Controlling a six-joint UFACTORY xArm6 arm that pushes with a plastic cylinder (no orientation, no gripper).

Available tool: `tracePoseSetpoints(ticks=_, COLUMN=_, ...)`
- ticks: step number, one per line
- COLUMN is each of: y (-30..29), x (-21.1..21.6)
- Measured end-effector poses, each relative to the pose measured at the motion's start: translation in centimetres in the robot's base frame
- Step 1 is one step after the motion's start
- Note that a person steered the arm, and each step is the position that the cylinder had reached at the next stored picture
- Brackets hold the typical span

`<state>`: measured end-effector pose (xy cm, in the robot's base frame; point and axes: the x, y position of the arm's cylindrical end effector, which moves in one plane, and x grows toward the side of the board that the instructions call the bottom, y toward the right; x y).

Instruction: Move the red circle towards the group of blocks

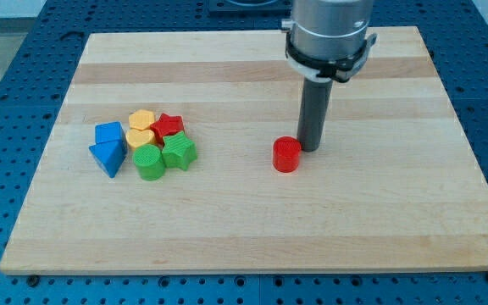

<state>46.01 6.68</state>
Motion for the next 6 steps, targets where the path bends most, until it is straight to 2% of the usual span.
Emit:
tracePoseSetpoints(ticks=3, y=-9.1, x=7.5)
tracePoseSetpoints(ticks=5, y=-9.6, x=8.2)
tracePoseSetpoints(ticks=6, y=-7.9, x=7.0)
